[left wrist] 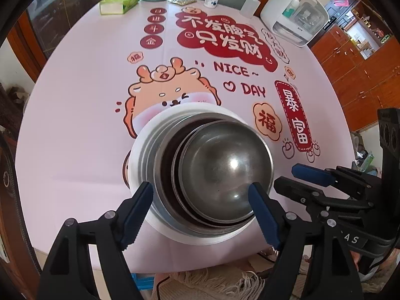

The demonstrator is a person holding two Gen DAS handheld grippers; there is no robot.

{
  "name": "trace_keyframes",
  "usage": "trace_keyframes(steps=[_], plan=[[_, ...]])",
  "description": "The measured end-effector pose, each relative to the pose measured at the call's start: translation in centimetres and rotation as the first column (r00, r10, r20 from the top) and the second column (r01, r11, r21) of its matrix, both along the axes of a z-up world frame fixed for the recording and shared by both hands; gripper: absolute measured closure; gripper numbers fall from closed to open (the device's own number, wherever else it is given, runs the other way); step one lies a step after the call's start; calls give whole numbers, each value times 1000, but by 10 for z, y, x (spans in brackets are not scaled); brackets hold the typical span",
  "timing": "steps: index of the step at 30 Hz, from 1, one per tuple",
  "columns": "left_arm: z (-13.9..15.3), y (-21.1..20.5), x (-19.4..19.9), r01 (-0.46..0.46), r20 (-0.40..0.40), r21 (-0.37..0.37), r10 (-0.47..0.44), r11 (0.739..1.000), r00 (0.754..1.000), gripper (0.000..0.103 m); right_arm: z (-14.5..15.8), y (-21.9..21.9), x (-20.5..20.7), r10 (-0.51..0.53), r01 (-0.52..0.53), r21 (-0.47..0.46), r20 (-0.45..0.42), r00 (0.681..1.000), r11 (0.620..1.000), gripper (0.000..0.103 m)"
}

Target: Organize plates and bowls

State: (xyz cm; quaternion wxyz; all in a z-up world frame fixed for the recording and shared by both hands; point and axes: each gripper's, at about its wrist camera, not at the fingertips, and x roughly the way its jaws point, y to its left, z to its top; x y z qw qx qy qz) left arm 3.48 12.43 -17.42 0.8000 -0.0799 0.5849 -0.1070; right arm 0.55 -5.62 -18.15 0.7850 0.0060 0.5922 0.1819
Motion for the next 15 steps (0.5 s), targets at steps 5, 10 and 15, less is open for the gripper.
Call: trace_keyframes(steps=[5, 10, 15], plan=[[14, -6, -8, -6, 34, 19, 6, 1000, 999, 17, 10, -2, -8, 10, -10, 4, 28, 1000, 1000, 60], [28, -14, -16, 1, 78, 29, -3, 1000, 997, 6, 21, -7, -17, 13, -14, 10, 54, 998, 1000, 60], [42, -23, -23, -12, 120, 43, 6, 999, 993, 1, 33, -18, -24, 5, -6, 18, 82, 997, 1000, 60]])
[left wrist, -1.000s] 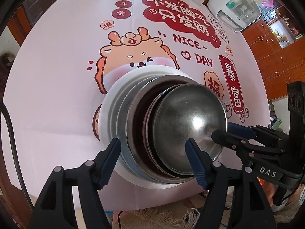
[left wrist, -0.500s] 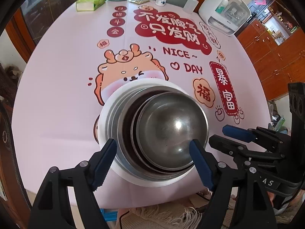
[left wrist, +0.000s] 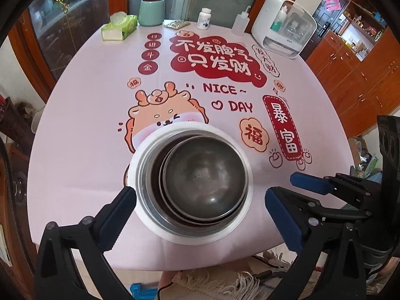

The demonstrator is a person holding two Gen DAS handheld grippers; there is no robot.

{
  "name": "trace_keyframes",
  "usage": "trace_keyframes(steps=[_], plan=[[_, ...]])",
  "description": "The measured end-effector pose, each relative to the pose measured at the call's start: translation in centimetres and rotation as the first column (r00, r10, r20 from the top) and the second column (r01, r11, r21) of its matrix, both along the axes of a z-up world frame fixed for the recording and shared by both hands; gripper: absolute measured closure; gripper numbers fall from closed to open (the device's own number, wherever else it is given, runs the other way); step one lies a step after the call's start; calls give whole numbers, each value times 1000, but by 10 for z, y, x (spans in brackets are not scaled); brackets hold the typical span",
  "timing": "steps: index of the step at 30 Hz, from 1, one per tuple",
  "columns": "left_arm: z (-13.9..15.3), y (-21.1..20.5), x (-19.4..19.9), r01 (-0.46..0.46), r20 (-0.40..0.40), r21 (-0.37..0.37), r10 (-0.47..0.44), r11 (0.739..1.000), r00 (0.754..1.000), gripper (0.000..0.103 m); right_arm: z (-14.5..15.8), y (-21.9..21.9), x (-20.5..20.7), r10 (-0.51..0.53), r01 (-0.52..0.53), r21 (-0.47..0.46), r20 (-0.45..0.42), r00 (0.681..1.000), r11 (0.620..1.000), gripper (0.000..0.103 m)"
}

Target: Organize plates and bowls

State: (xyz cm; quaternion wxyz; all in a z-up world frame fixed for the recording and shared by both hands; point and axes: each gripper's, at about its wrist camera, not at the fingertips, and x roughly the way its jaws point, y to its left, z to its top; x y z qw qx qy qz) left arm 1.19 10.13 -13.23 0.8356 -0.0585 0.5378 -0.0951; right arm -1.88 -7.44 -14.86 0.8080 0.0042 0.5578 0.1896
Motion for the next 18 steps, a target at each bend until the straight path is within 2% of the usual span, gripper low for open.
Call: trace_keyframes(steps=[12, 18], plan=[[32, -64, -11, 43, 76, 34, -45, 999, 996, 1, 34, -59, -16, -69, 72, -29, 92, 993, 997, 60], [50, -104, -13, 33, 106, 37, -37, 999, 994, 1, 62, -102, -27, -138, 144, -25, 173, 975, 989, 60]])
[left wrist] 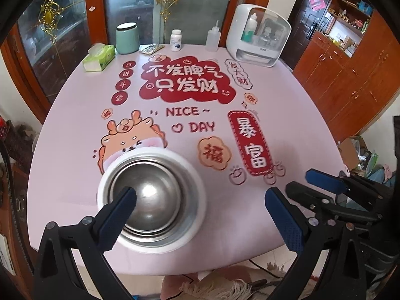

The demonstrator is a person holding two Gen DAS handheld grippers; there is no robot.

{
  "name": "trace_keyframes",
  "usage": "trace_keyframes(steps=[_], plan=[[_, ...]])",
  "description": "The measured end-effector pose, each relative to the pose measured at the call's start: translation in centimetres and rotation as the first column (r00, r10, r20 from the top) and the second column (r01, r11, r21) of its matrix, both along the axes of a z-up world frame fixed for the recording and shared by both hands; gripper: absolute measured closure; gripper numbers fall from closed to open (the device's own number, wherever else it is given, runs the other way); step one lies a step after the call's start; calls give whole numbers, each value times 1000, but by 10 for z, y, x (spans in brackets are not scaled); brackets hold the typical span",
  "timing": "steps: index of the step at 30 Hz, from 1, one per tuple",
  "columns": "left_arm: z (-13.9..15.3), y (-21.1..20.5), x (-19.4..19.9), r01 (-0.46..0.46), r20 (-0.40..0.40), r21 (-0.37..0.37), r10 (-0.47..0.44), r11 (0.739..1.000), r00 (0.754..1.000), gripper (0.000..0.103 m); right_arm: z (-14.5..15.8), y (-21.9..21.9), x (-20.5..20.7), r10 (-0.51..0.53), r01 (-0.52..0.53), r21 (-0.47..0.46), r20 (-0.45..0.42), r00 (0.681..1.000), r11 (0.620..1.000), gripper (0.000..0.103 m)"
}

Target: Organize plates and bowls

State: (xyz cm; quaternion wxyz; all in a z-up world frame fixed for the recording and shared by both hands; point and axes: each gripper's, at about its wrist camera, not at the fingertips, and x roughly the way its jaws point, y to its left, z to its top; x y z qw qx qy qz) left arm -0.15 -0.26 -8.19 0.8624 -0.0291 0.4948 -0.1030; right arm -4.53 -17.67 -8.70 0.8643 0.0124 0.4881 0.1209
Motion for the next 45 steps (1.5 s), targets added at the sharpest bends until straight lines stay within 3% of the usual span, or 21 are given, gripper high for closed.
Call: trace_keyframes(steps=[14, 24, 45], plan=[[38, -53, -22, -160, 102, 28, 156, 987, 982, 1, 37, -54, -22, -39, 38, 6, 118, 992, 999, 60], [57, -71, -44, -194, 210, 108, 168, 975, 963, 1, 51, -61, -32, -37, 45, -33, 198, 980, 998, 60], [59, -73, -37, -197, 231, 138, 162, 971, 959, 1, 50, -64, -26, -67, 76, -35, 209, 976, 997, 60]])
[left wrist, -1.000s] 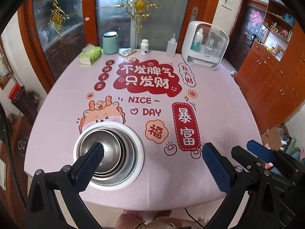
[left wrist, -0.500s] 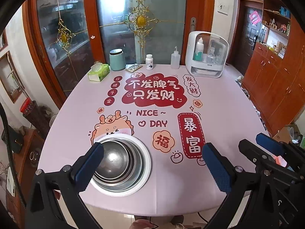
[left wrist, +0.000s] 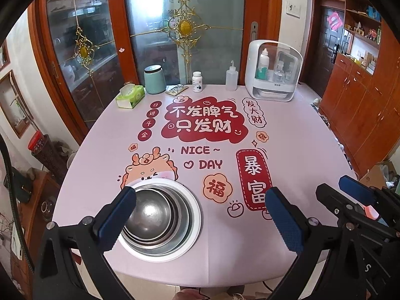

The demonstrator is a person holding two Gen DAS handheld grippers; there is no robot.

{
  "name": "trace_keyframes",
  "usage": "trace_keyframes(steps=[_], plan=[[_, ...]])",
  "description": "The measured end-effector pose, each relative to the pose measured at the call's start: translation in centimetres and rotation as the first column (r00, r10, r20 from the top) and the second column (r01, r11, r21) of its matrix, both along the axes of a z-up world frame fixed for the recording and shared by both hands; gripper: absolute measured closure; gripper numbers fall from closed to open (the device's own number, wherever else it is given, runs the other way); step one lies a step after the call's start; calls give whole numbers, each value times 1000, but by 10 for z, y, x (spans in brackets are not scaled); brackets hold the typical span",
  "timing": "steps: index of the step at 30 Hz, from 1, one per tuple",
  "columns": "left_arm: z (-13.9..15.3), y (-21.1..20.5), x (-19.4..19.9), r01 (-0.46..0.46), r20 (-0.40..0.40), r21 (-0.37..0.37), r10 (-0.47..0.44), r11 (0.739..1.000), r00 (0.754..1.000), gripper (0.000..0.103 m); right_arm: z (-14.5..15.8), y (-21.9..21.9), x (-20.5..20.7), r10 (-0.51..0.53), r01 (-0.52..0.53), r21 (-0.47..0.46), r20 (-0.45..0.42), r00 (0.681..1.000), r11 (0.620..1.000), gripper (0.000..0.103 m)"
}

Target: Organize plates and bowls

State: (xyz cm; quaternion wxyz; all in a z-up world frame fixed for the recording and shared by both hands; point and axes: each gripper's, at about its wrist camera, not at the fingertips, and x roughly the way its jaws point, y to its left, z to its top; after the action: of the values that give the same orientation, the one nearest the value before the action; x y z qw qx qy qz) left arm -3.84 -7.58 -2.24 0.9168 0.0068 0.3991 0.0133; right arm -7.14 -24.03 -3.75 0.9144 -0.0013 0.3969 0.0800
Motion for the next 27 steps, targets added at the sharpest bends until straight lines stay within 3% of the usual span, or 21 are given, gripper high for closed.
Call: trace_keyframes(steps=[27], plan=[[-9, 5, 14, 29, -23, -13, -29, 1000, 999, 1, -1, 3, 6, -26, 26, 0, -9, 1000, 1000, 60]])
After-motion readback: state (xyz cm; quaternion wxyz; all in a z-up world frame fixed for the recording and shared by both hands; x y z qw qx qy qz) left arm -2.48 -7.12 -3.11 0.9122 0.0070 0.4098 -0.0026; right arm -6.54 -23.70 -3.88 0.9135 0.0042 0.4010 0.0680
